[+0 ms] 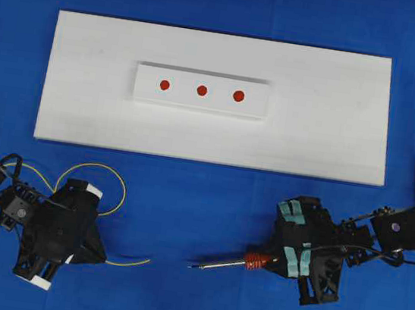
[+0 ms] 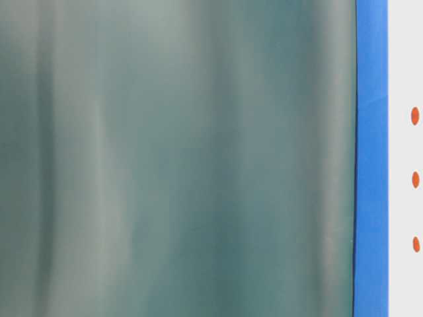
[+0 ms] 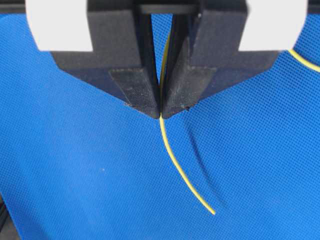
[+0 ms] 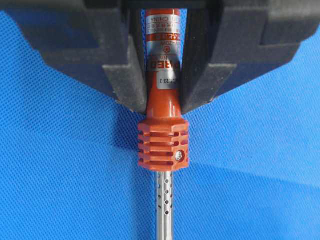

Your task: Touch the tip of the soldering iron to the tip of the solder at the mark.

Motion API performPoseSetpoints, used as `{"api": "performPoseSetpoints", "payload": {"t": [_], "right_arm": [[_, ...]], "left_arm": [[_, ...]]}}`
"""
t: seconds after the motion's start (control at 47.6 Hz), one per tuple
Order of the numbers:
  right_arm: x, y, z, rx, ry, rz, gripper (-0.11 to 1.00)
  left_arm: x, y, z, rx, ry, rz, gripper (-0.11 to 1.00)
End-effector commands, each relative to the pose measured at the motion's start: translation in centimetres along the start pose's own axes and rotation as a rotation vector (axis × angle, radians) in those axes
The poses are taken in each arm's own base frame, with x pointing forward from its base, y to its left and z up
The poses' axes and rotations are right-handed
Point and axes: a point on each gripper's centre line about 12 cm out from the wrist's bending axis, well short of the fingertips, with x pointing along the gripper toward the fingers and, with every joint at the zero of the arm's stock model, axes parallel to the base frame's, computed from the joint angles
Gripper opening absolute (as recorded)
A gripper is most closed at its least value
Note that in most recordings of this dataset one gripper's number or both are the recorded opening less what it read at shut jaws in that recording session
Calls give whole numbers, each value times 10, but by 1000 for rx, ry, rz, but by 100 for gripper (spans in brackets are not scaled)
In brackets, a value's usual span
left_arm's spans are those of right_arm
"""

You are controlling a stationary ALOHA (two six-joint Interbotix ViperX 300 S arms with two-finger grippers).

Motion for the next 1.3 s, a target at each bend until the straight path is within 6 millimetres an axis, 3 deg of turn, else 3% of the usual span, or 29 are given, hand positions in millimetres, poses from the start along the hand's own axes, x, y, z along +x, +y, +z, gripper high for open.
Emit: {"api": "performPoseSetpoints", "payload": {"t": [0.0,0.273,0.378,0.504,0.588,0.756,0.902,1.07,1.28], "right_arm": [[0,5,7,12,-27,14,6],[0,5,8,13,-29,15,10],[0,6,9,13,-30,15,33],[-3,8,16,6,-40,19,71],[-12,10,24,4,-44,14,89],[-42,8,50,-21,-50,-16,81],[-74,3,72,-83,-80,-50,82],[-116,-18,94,-142,-161,-132,82],[-156,-54,103,-168,-265,-255,81]], "left_arm": [[0,-3,9,4,-32,-11,2],[0,-3,10,2,-34,-11,5],[0,-5,10,3,-30,-14,26],[-3,-7,16,0,-25,-13,66],[-9,-9,24,3,-20,-9,84],[-31,-6,48,-6,-4,18,80],[-60,6,68,-32,-11,61,79],[-92,24,84,-15,-79,111,79],[-124,55,87,38,-161,208,79]]}}
